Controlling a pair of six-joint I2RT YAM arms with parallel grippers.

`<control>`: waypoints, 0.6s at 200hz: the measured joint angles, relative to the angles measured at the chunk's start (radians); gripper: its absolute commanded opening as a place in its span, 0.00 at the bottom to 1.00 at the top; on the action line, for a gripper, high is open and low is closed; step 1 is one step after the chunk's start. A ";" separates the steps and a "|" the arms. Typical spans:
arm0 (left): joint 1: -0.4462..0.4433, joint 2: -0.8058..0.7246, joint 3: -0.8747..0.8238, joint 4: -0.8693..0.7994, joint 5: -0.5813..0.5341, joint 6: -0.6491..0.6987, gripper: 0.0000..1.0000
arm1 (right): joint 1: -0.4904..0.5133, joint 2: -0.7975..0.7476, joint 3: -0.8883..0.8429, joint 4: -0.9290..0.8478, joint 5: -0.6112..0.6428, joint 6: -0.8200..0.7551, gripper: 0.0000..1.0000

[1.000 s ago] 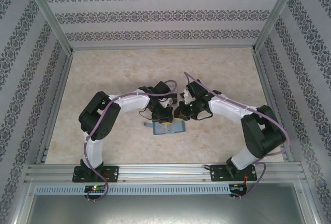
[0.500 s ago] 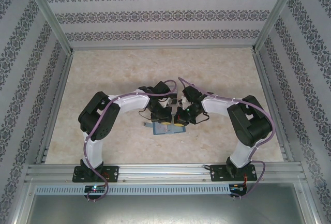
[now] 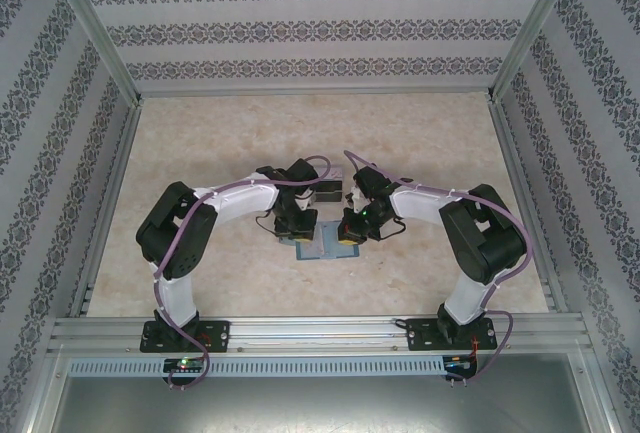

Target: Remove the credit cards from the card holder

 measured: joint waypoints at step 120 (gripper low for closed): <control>0.000 0.010 -0.001 -0.005 0.003 0.000 0.06 | 0.000 0.000 0.005 -0.017 0.000 -0.013 0.03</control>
